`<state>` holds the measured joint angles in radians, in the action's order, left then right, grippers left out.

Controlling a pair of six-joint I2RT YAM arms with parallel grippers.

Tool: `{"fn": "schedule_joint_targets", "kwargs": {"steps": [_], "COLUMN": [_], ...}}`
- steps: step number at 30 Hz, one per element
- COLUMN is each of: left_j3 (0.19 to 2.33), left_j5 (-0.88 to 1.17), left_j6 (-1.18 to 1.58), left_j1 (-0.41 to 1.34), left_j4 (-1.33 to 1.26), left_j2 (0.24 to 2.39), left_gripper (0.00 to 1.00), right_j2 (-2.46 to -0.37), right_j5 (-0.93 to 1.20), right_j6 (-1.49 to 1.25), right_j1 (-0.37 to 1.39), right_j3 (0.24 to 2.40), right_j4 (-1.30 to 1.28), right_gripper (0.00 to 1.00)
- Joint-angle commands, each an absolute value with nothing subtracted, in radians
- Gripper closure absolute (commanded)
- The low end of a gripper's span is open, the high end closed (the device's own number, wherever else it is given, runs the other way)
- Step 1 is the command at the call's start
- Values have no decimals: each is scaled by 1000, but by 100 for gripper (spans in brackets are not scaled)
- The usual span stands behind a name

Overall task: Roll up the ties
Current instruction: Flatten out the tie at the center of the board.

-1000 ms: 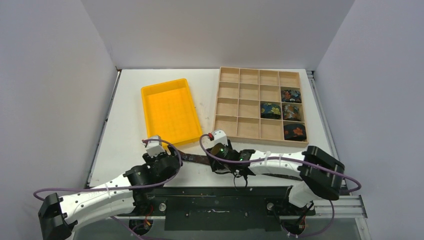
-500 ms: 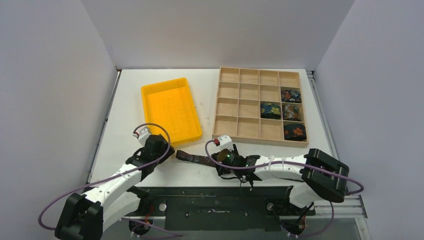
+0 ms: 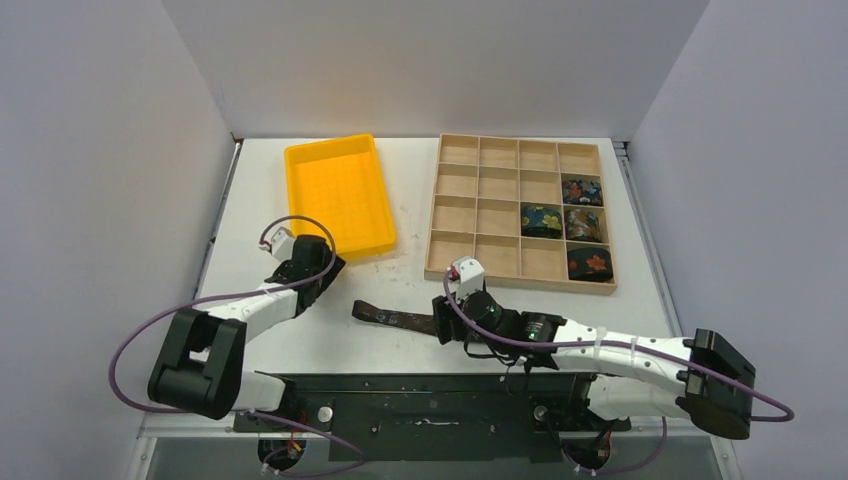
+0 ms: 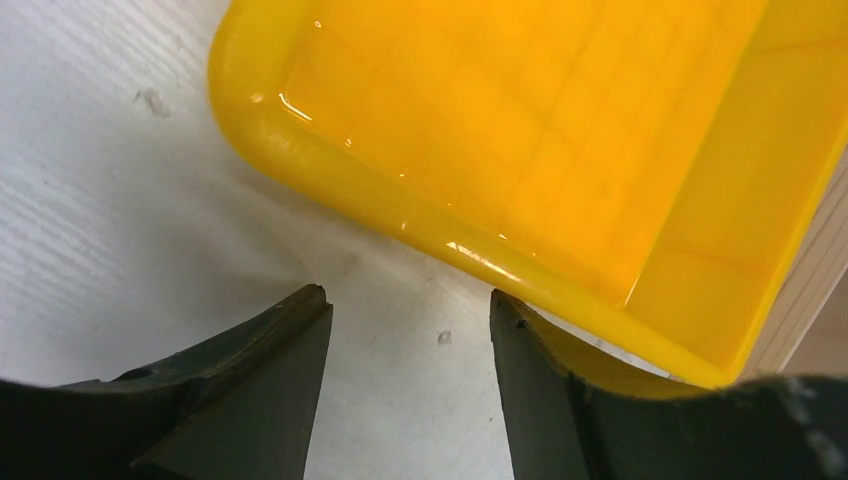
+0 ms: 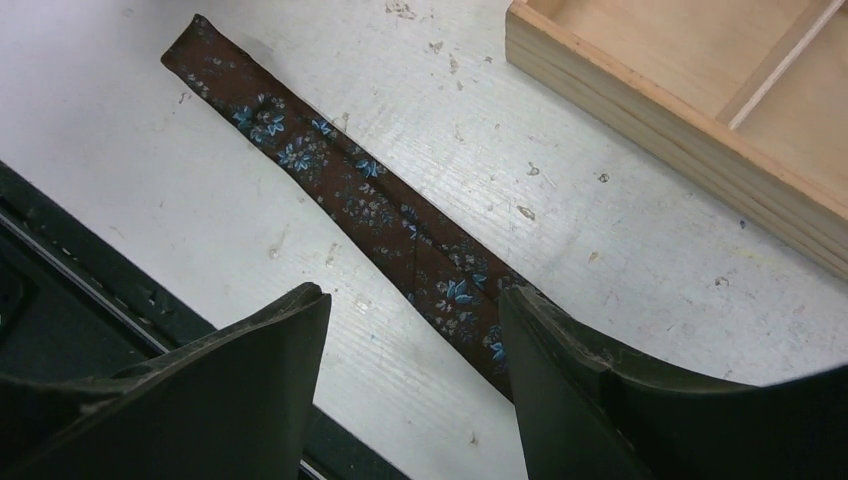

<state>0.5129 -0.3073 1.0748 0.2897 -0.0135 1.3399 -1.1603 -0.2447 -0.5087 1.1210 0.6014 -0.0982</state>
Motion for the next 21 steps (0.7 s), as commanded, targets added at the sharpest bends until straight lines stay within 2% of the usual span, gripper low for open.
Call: {"fn": "schedule_joint_targets", "kwargs": {"steps": [1,5,9,11,12,14,18,21], "left_j3": [525,415,363,326,302,246,99,103], "left_j5": [-373,-388,-465,-527,-550,-532,-353,-291], "left_j6": [1118,1091,1045,1066,1089,1135,1121,1122], "left_j1": [265,315,381,383,380,374,369,371], "left_j4": [-134,-173,11,130,171,185,16,63], "left_j2": [1343,1169,923,740,655,494,257,248], "left_gripper": [43,31,20,10,1,4,3,4], "right_j2": [-1074,-978,-908,-907,-911,-923,-964,-1101], "right_j5": [-278,-312,-321,-331,-338,-319,-204,-211], "right_j6": [-556,-600,-613,-614,-622,-614,-568,-538], "right_j1": [1130,1131,1128,1126,1120,1094,1051,1055], "right_j3": [531,425,364,372,382,389,375,467], "right_j4": [-74,33,98,83,63,33,134,113], "right_gripper": [36,34,29,26,21,14,18,20]}}
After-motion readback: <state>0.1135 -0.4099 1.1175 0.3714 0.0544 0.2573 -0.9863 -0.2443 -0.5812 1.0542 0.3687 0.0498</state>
